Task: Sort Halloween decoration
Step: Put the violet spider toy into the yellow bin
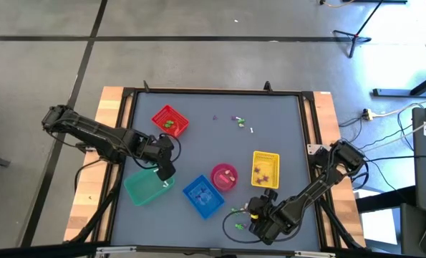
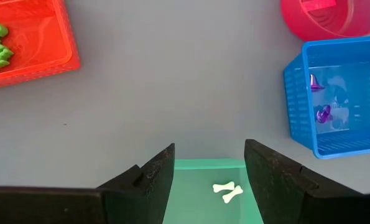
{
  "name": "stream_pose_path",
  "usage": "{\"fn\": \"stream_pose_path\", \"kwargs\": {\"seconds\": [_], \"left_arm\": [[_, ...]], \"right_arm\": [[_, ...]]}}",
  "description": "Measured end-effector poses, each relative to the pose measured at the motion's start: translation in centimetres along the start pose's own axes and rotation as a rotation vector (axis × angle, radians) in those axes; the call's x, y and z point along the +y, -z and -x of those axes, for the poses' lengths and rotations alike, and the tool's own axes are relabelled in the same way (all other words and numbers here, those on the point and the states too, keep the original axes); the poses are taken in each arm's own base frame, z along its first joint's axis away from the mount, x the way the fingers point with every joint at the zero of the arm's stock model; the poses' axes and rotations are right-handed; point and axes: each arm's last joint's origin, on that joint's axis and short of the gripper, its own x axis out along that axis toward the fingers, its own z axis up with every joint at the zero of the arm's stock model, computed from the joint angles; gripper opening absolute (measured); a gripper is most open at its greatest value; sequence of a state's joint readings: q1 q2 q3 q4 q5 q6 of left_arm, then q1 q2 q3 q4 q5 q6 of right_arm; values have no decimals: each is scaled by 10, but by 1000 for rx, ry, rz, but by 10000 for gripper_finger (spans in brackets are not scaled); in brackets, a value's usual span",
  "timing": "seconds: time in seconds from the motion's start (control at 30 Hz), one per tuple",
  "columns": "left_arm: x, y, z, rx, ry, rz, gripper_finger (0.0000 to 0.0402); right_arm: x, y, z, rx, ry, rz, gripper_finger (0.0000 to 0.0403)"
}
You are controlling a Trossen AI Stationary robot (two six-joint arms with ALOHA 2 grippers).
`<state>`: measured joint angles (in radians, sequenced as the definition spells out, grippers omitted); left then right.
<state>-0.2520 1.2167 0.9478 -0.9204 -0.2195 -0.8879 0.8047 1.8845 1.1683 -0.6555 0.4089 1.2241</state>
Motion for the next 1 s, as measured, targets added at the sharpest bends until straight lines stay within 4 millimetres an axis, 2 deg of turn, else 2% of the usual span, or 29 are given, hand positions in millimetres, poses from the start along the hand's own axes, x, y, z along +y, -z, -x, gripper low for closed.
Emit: {"fn": "stream_pose_path", "kwargs": {"seconds": [0.8,1.0], "left_arm": [[0,0,0,-1,1,0,178],[0,0,0,-1,2,1,178]], "right_arm": [[-9,13,-21,-54,-65,-16,203],[-10,13,-22,-50,-65,-14,160]]}}
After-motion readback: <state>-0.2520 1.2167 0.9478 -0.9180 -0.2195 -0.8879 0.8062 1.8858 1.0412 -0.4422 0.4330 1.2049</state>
